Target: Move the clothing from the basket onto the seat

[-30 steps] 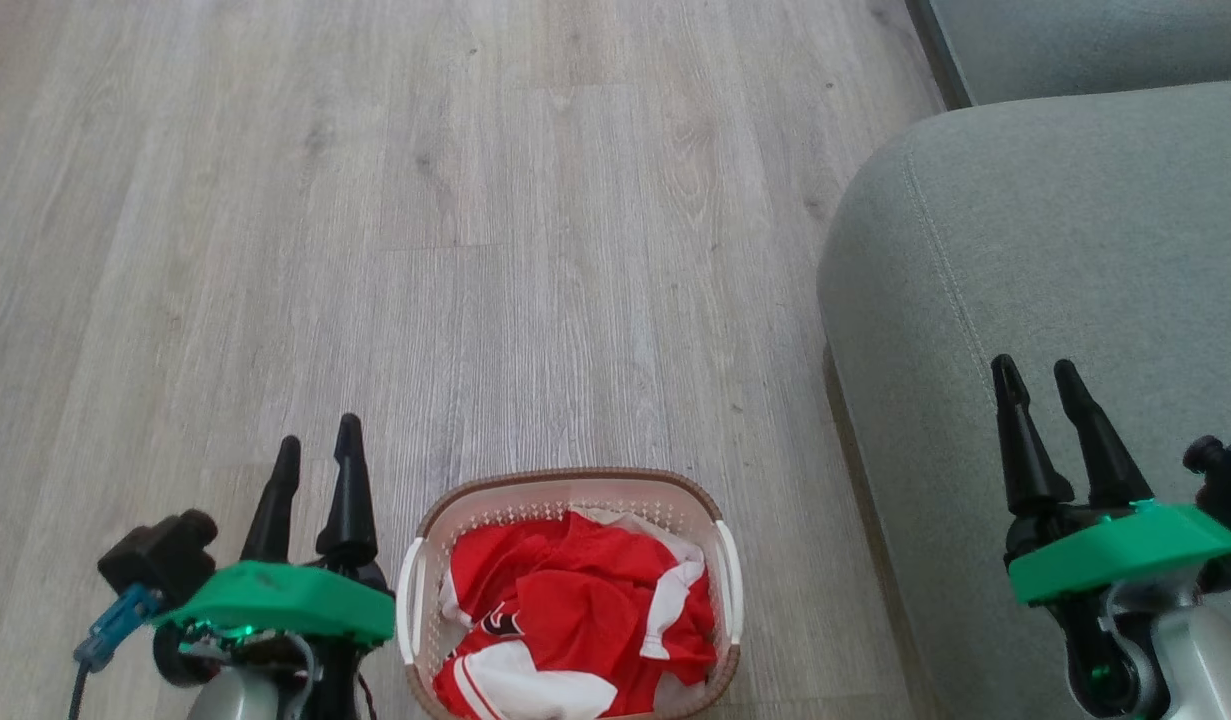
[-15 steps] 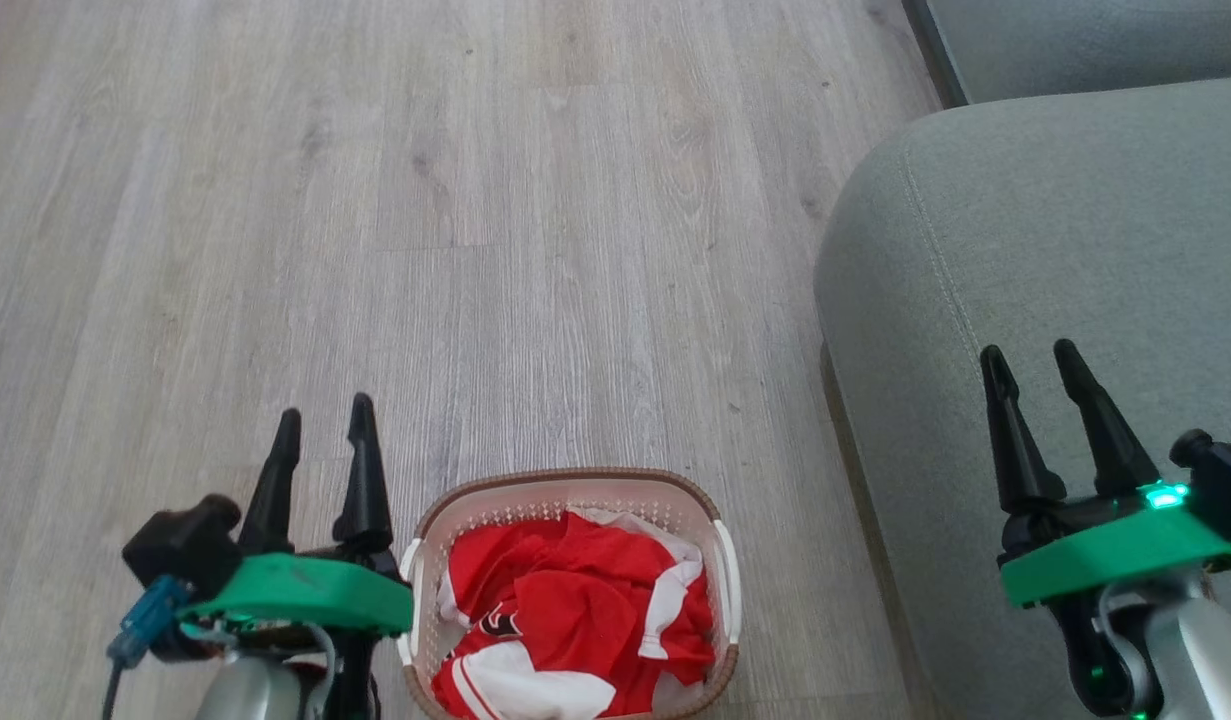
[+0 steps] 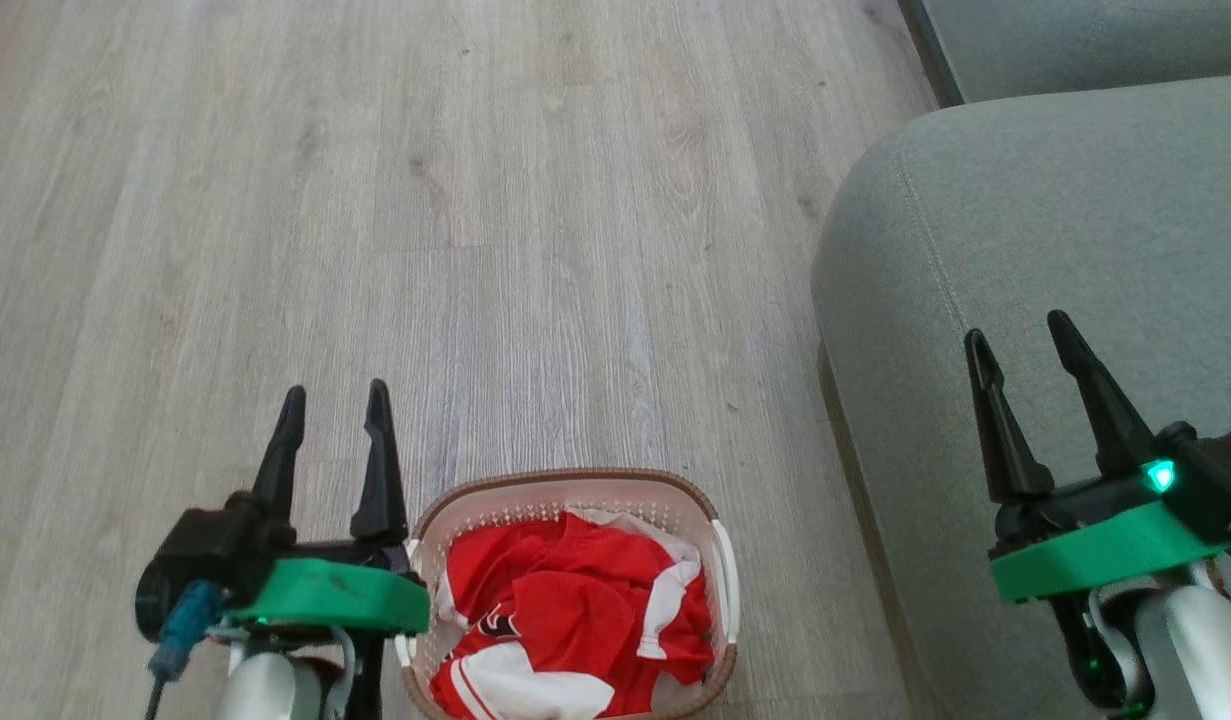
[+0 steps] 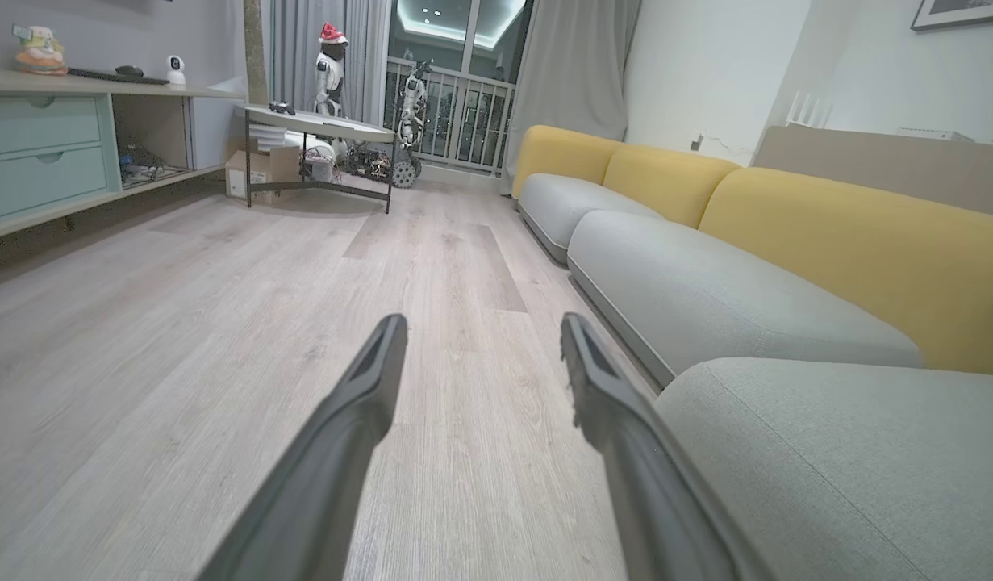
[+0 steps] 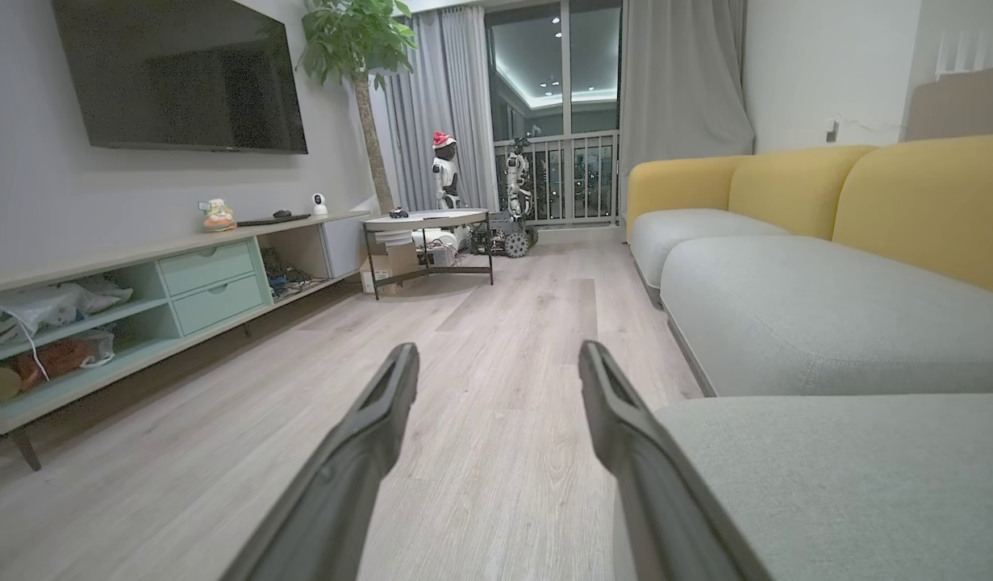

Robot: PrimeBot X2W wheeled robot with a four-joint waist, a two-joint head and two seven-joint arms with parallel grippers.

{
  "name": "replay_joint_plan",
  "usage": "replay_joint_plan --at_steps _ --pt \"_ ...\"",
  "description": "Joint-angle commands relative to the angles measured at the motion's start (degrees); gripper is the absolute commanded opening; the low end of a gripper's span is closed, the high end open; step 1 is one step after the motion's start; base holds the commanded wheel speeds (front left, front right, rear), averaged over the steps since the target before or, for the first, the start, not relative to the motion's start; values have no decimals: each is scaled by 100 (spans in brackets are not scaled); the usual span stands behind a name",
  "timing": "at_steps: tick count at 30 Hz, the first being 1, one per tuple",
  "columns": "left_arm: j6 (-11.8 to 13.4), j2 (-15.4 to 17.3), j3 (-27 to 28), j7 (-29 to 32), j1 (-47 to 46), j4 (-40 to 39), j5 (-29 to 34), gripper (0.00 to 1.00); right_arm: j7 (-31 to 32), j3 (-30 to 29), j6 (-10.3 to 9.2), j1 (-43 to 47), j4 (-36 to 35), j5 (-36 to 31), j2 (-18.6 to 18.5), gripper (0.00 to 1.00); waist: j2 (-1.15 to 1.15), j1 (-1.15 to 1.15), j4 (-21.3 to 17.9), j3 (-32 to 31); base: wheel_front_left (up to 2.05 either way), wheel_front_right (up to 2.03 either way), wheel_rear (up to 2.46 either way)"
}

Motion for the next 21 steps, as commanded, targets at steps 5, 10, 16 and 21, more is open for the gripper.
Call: replay_joint_plan --at_steps 5,10,16,21 --pt "99 81 70 -144 -290 -297 434 100 -161 146 -1 -264 -322 -400 -176 100 0 0 -9 0 0 0 0" --pt "151 83 23 -212 -287 -356 699 100 -229 189 -1 -270 -387 -617 -210 100 0 0 -19 -3 0 0 0" --pt "155 83 39 -212 -280 -350 696 100 -229 171 -1 -260 -376 -588 -196 100 0 0 -13 -7 0 0 0" --pt "155 83 41 -212 -286 -344 682 100 -229 164 -1 -265 -372 -558 -188 100 0 0 -10 -5 0 0 0"
